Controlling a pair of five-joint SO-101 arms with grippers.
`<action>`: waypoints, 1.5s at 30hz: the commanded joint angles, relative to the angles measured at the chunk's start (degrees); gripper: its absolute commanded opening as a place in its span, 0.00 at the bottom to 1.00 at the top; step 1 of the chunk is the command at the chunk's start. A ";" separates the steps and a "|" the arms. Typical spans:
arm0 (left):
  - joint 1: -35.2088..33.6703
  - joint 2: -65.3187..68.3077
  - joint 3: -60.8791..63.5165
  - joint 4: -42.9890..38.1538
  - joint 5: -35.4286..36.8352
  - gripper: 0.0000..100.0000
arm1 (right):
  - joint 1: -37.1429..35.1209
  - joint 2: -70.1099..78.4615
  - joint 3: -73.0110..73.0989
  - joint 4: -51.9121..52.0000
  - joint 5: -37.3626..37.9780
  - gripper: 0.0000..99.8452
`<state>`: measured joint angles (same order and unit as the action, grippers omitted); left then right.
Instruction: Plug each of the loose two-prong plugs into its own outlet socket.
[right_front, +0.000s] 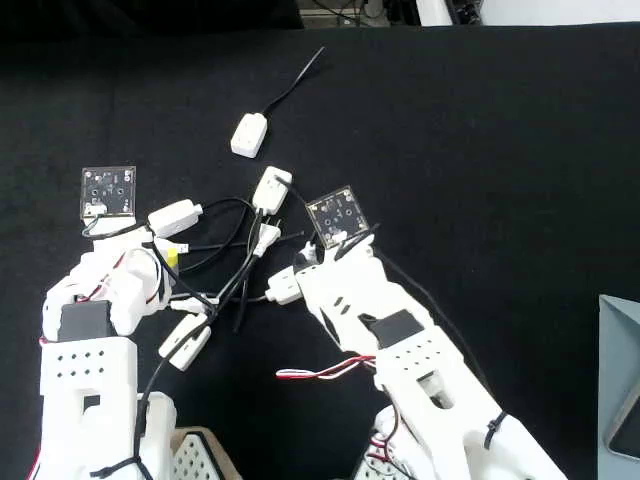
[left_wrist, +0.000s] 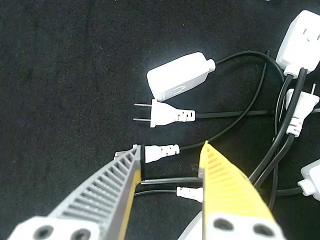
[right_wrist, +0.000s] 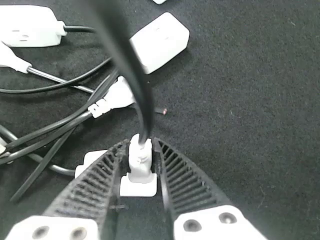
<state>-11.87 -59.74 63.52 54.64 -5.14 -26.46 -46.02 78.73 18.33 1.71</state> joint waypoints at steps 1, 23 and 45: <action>-0.48 -1.05 -1.19 -1.23 0.62 0.19 | 0.70 0.13 -1.36 -1.14 0.18 0.01; -0.48 -1.05 -1.19 -1.23 0.44 0.19 | 0.97 11.38 -0.84 -7.82 0.18 0.01; -0.48 -1.05 -1.19 -1.23 0.35 0.19 | 0.70 0.48 -0.04 -0.79 -0.53 0.01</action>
<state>-11.87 -59.74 63.52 54.64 -5.14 -26.20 -40.04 78.73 12.88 1.63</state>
